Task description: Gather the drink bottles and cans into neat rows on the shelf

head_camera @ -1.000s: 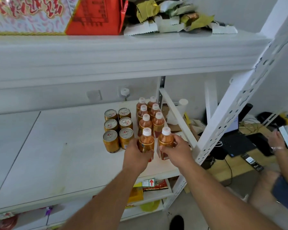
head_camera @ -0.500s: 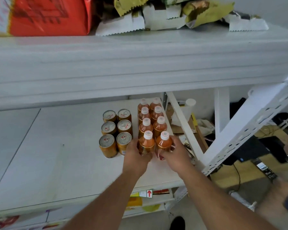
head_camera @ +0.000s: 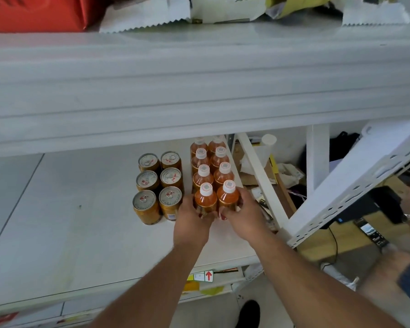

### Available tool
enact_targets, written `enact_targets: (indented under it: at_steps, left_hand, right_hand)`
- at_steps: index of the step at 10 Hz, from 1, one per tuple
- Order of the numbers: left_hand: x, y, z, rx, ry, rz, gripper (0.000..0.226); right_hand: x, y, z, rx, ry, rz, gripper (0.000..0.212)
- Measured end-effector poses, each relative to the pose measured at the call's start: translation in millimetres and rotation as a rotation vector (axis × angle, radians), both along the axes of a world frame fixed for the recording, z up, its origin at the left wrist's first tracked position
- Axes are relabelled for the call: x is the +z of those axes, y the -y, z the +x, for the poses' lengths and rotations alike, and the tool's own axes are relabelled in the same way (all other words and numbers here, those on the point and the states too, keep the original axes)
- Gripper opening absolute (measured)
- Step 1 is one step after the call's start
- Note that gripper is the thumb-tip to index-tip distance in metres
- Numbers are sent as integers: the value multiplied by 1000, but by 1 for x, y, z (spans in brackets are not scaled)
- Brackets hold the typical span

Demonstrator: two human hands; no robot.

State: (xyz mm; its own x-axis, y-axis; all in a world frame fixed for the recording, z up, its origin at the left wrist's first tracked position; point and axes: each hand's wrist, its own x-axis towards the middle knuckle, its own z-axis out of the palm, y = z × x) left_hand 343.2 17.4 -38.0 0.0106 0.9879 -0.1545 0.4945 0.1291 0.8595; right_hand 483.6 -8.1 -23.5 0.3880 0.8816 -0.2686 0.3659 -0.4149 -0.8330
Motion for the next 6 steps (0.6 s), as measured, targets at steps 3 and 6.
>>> enact_targets:
  at_steps: [3,6]
  left_hand:
    - [0,2,-6,-49,-69,-3,63]
    - [19,22,-23,-135,-210,63,48]
  right_hand:
    - [-4,5,-3,-11,0,-31,66]
    - [13,26,-17,-25,135,-133,50]
